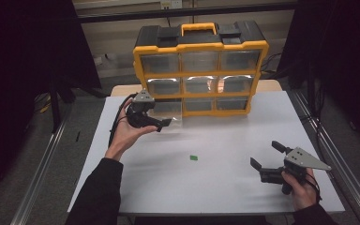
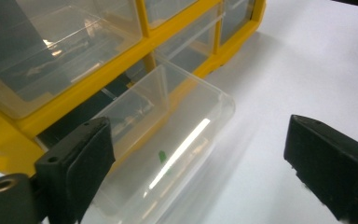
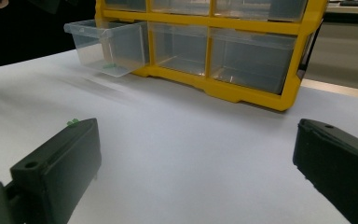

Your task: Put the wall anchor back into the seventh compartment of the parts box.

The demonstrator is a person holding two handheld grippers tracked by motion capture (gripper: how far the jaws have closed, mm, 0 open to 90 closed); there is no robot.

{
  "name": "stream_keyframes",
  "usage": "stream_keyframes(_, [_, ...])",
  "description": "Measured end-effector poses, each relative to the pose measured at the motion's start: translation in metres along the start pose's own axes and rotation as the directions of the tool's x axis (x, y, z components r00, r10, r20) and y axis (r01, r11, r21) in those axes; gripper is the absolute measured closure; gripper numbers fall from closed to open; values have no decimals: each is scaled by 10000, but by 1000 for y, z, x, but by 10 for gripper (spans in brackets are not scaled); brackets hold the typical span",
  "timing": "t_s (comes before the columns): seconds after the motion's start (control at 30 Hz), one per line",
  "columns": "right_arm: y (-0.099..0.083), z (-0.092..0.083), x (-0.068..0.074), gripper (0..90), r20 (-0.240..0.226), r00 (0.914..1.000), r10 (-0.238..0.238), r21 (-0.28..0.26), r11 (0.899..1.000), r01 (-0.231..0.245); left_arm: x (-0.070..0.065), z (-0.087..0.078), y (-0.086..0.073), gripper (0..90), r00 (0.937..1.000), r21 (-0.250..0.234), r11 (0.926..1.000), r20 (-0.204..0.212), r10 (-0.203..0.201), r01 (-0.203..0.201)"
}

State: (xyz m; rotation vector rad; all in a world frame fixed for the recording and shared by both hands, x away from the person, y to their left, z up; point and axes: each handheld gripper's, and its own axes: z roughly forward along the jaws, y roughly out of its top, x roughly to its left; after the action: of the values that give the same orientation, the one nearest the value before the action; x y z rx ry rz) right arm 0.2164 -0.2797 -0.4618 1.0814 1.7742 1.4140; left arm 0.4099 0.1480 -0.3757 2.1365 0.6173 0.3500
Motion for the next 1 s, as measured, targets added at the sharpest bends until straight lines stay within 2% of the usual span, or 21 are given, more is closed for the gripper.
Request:
stream_keyframes(0.17, [0,-1,0,8,23,10000,21,-3,10000,-21,-7,-1,-10,39,9995,-25,9997,235,232,-231])
stream_keyframes(0.23, [0,-1,0,7,12,10000,-15,25,10000,15,-11,-3,-11,40,9994,46,9999,336,111,-113])
stream_keyframes(0.27, [0,-1,0,8,3,10000,-29,26,10000,29,-12,-4,-12,38,9986,52,9995,414,316,-318])
stream_keyframes(0.3, [0,-1,0,8,17,10000,-20,22,10000,20,-13,-5,-13,39,9981,-15,9995,524,321,-320])
stream_keyframes(0.33, [0,-1,0,7,24,10000,-6,20,10000,6,-16,-6,-14,41,9984,-145,9998,534,159,-151])
stream_keyframes(0.37, [0,-1,0,8,16,10000,-9,-7,10000,9,-15,-9,-15,40,9978,16,9993,553,373,-375])
stream_keyframes(0.43, [0,-1,0,8,75,10000,6,-47,10000,-6,-18,-12,-18,40,9981,-28,9992,477,399,-398])
stream_keyframes(0.53, [0,-1,0,8,8,10000,-52,4,10000,52,-21,-15,-24,38,9969,27,9994,710,344,-347])
stream_keyframes(0.57, [0,-1,0,7,7,10000,-53,6,10000,53,-23,-15,-25,39,9972,117,9992,644,371,-379])
stream_keyframes(0.6, [0,-1,0,7,21,10000,-48,-4,10000,48,-24,-15,-27,39,9961,43,9992,781,401,-405])
stream_keyframes(0.63, [0,-1,0,8,23,10000,-64,-8,10000,64,-26,-14,-29,40,9959,27,9997,876,229,-232])
stream_keyframes(0.7, [0,-1,0,7,29,10000,-61,-8,10000,62,-28,-13,-32,48,9958,142,9997,893,201,-215])
stream_keyframes(0.8, [0,-1,0,7,44,10000,-50,-10,10000,50,-30,-9,-39,60,9934,193,9998,1146,-43,21])
stream_keyframes(0.9, [0,-1,0,8,9,10000,-52,10,10000,52,-33,-2,-43,61,9915,552,9984,1300,17,-90])
stream_keyframes(1.0, [0,-1,0,8,19,10000,-61,-9,10000,61,-38,6,-43,61,9874,596,9981,1584,22,-118])
